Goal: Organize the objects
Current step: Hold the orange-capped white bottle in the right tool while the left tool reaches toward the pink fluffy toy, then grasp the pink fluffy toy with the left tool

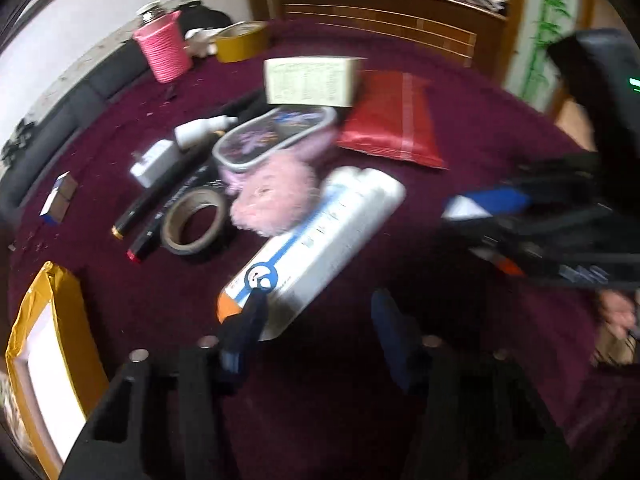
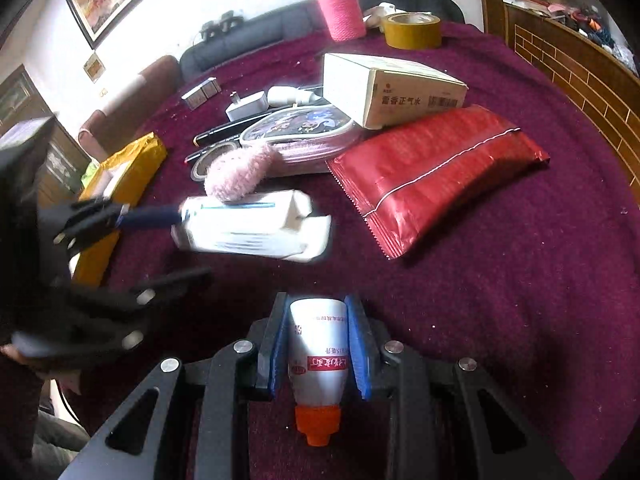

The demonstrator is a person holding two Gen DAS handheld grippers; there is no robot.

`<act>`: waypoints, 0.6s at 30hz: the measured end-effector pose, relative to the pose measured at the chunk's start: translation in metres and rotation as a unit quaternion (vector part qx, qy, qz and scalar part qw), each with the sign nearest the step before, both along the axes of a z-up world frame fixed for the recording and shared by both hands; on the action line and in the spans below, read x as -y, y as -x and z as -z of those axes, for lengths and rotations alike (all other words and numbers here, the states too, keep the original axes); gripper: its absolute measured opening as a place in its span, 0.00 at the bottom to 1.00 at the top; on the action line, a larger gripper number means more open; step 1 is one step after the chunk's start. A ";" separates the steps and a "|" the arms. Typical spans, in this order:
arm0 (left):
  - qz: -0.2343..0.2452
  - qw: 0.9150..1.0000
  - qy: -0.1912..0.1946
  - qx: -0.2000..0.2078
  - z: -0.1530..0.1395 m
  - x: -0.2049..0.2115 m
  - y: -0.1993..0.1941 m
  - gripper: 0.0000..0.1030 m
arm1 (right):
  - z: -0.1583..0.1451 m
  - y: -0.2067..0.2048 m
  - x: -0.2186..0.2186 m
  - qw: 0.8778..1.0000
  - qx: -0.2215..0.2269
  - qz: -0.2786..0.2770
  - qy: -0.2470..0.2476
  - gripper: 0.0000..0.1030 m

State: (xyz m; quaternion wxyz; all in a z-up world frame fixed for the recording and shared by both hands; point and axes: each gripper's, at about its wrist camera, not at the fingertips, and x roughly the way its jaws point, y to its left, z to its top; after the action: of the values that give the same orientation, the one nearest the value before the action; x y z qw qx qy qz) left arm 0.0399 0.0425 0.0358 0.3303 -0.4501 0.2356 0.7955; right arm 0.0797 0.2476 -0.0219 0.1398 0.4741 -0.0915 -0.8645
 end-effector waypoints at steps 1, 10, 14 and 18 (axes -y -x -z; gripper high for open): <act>0.002 1.000 0.002 -0.011 -0.005 0.000 -0.004 0.52 | 0.000 0.000 0.000 1.000 -0.001 -0.002 0.001 0.28; 0.021 0.988 0.100 -0.118 0.023 -0.051 0.013 0.76 | 0.002 0.002 -0.001 1.000 -0.008 -0.007 0.012 0.28; 0.011 0.992 0.083 -0.094 0.026 -0.061 0.012 0.41 | 0.004 0.001 0.002 1.000 -0.016 -0.013 -0.002 0.28; -0.014 0.996 0.051 -0.072 0.018 -0.050 0.004 0.00 | 0.003 -0.001 0.010 0.999 -0.024 -0.019 -0.035 0.29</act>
State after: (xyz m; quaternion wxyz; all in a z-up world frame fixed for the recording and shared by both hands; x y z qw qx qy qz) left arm 0.0363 0.0921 0.0175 0.2778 -0.4110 0.2931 0.8173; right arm 0.0809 0.2375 -0.0249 0.1420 0.4597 -0.0488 -0.8753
